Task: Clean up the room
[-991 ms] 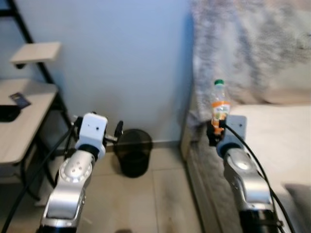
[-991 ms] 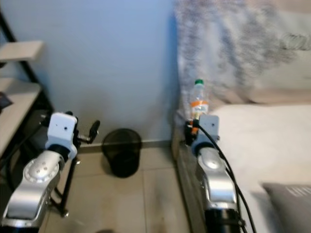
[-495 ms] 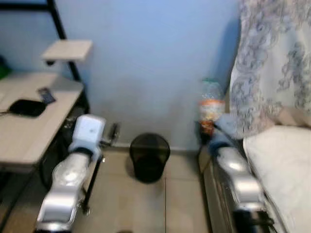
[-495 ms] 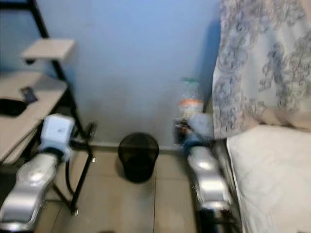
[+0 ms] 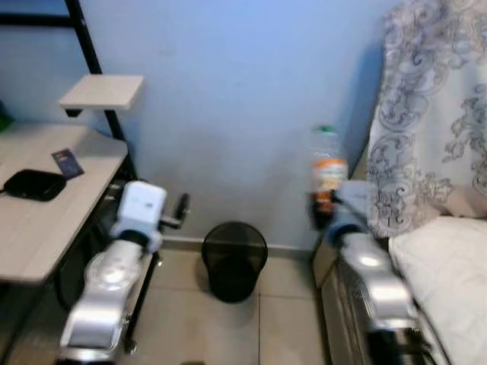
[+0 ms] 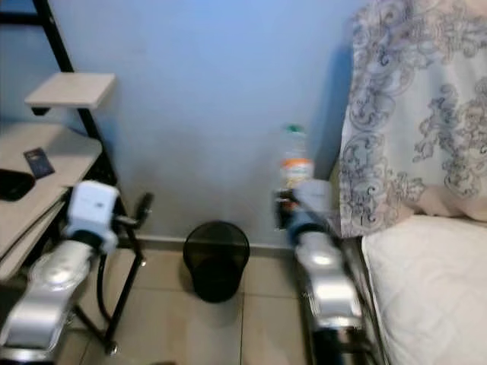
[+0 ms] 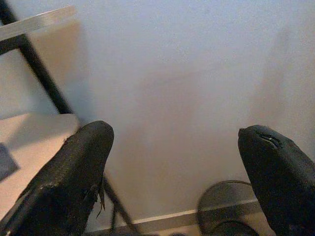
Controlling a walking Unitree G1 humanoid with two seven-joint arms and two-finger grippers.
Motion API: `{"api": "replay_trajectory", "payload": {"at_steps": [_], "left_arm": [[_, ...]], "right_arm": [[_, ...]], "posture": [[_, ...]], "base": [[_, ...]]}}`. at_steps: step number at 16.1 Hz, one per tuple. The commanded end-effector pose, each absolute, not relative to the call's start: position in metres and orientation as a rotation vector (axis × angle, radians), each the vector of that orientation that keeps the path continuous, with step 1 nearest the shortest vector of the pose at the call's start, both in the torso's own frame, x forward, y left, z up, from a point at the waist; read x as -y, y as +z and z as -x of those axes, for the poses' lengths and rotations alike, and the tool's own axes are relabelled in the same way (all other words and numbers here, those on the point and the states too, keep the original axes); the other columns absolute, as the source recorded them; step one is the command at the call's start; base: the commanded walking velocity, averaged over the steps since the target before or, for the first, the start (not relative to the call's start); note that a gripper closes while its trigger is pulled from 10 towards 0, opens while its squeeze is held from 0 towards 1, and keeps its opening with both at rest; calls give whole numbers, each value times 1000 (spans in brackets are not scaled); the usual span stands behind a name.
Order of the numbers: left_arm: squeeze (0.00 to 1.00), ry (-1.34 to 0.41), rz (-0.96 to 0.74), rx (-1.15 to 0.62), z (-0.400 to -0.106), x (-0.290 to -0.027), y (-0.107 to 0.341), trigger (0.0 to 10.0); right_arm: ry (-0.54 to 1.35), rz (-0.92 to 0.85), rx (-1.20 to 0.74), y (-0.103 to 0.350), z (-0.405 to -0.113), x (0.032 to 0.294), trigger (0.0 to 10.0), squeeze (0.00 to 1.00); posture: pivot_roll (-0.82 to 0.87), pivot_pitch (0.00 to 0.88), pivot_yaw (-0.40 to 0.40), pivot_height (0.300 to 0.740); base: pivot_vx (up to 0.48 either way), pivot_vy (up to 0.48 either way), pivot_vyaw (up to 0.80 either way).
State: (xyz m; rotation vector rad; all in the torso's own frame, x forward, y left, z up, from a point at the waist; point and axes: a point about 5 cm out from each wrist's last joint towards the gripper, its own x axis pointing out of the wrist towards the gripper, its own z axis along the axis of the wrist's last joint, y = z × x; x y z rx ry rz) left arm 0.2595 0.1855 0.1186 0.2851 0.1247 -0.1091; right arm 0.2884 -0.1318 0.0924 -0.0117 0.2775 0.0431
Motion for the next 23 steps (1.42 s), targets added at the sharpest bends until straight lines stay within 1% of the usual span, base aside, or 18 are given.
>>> {"api": "replay_trajectory", "payload": {"at_steps": [1,5,8,10,13,15,16,18,19,21,23], "left_arm": [[0,-131,-283,-105,-263,-178,124,10000],[0,-134,-287,-108,-264,-179,124,10000],[0,-156,-301,-119,-264,-178,123,10000],[0,-202,-335,-143,-262,-175,118,10000],[0,-255,-366,-170,-259,-173,113,10000],[0,-291,-376,-187,-258,-172,108,10000],[0,-337,-392,-202,-257,-170,103,10000],[0,-368,-402,-209,-257,-167,101,10000],[0,-382,-399,-212,-257,-166,100,10000],[0,-437,-400,-236,-256,-160,93,10000],[0,-499,-410,-263,-254,-155,86,10000]], "right_arm": [[7,25,-279,93,-290,144,10000,0],[38,38,-290,91,-290,141,10000,0],[88,68,-301,90,-287,136,10000,0],[71,53,-352,82,-285,140,10000,0],[143,137,-460,65,-281,140,10000,0],[177,194,-497,57,-280,140,10000,0],[188,236,-527,52,-279,144,10000,0],[220,240,-549,49,-275,147,10000,0],[226,215,-581,46,-271,149,10000,0],[296,330,-662,36,-258,153,10000,0],[364,417,-702,28,-254,155,10000,0]], "posture": [[98,0,-2,740],[99,0,3,740],[95,0,6,740],[96,0,3,740],[89,0,3,740],[82,0,0,740],[76,0,-3,740],[63,0,-2,740],[58,0,0,740],[27,0,13,740],[11,0,17,740]], "base": [[345,0,0],[344,0,0],[342,0,702],[336,0,0],[320,0,0],[313,0,0],[311,0,0],[313,0,0],[307,0,-644],[302,0,-644],[300,0,0]]}}
